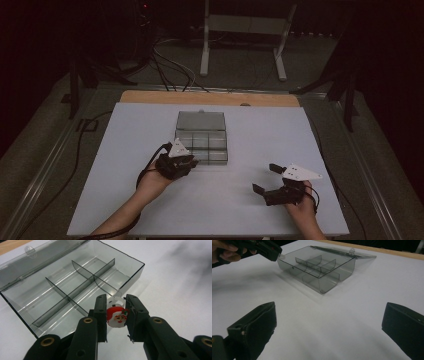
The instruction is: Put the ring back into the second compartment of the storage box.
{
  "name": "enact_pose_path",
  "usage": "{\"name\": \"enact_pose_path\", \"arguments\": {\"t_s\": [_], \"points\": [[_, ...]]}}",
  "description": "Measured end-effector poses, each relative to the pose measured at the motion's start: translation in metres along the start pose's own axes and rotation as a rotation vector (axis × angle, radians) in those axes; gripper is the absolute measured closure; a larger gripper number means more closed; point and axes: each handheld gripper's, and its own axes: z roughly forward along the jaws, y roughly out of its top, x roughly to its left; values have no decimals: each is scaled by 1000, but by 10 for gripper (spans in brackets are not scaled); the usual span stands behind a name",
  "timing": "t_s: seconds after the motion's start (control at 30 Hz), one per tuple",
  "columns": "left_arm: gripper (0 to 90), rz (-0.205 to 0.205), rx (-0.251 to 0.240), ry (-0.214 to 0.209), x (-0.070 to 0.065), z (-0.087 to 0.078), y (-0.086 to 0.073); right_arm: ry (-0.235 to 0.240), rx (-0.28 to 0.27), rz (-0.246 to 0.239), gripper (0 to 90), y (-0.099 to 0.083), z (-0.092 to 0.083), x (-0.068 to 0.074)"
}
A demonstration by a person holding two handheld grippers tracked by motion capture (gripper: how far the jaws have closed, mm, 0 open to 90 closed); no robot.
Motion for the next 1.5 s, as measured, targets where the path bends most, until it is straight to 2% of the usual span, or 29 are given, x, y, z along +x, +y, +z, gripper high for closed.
{"name": "enact_pose_path", "arguments": {"t_s": [0.37, 1.1, 1.2, 1.5], "points": [[740, -9, -5, -5, 9, 3, 10, 0, 0, 0, 0, 0, 0, 0], [740, 2, -6, -16, 20, 12, 36, 2, 1, 3, 0, 0, 0, 0], [740, -2, 9, -31, 23, 15, 39, 1, -2, 0, 0, 0, 0, 0], [739, -10, 20, -28, 27, 25, 45, 2, 0, 2, 0, 0, 0, 0]]}}
